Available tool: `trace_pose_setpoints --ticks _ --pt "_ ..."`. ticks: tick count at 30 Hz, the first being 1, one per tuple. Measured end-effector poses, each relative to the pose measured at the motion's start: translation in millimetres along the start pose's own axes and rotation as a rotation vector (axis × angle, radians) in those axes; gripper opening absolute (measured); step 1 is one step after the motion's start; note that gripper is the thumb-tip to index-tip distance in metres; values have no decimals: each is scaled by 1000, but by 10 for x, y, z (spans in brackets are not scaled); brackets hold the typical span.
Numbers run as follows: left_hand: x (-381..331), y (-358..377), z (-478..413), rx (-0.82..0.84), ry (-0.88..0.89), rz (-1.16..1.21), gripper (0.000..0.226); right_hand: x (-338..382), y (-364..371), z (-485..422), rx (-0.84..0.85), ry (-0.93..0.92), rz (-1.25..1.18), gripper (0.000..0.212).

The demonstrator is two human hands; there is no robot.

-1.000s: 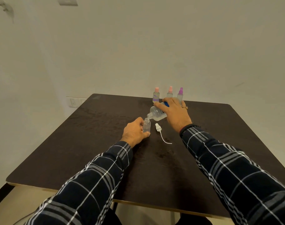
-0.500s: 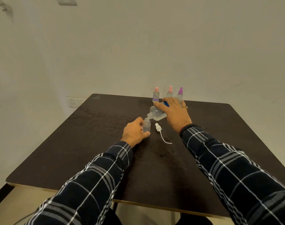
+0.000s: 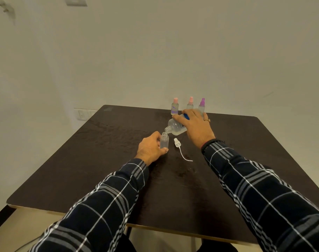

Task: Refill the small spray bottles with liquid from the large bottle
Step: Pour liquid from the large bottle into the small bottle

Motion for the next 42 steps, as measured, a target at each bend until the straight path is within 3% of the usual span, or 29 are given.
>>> trace_pose_setpoints --ticks 21,25,32,34,42 --pt "-5 5 -15 6 0 -10 40 -7 29 -2 33 38 6 68" --pt "11 5 -16 2 -2 -10 39 -57 184 11 44 117 -178 72" --pt "9 2 -16 -8 8 -26 40 -127 312 72 -41 327 -793 65" --pt "17 3 -22 -11 5 -27 39 -160 326 104 -42 378 -858 72" --pt "19 -1 -21 -12 2 -19 37 -248 404 206 -63 479 -1011 69"
Point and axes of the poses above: each hand's wrist, its own z-axis away from the middle knuckle, its own y-axis out of the palm, x = y × z, the point moved 5 cm from there along -z, towards the middle knuckle, and after that the axes turned 4 degrees about x, right-handed, at the moved point
